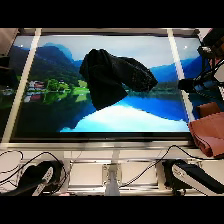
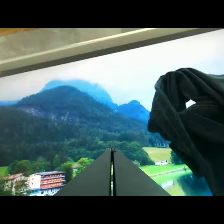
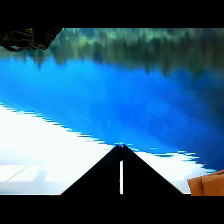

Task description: Fold the clothes and pants, and hang the long-sleeved shirts on hangers.

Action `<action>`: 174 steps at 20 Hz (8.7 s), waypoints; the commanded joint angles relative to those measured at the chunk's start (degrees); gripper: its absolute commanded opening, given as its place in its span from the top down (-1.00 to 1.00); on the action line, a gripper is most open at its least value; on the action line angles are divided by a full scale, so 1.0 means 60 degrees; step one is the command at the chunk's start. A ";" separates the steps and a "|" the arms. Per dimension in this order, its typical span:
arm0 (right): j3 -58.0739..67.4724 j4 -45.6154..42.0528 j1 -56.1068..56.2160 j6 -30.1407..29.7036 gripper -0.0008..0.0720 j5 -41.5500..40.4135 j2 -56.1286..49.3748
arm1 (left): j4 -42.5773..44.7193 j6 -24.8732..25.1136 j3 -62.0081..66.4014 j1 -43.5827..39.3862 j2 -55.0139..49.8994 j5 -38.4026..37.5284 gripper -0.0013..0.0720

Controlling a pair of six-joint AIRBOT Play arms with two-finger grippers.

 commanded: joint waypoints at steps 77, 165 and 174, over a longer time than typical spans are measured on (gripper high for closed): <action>0.0208 0.9278 -0.0342 -0.1774 0.86 -0.7923 -0.6492 | -0.6455 -0.2288 -0.5140 -0.2153 -0.5537 0.4375 -0.95; 0.0692 0.5788 -0.3738 -0.0219 -0.51 -0.1778 -0.6539 | -0.1224 -0.2291 -0.6411 0.4645 -0.0750 0.0572 0.90; 0.0820 0.5570 -0.2834 0.0423 0.86 -0.3697 -0.6747 | -0.1362 -0.2291 -0.6441 0.4645 -0.0790 0.0583 0.90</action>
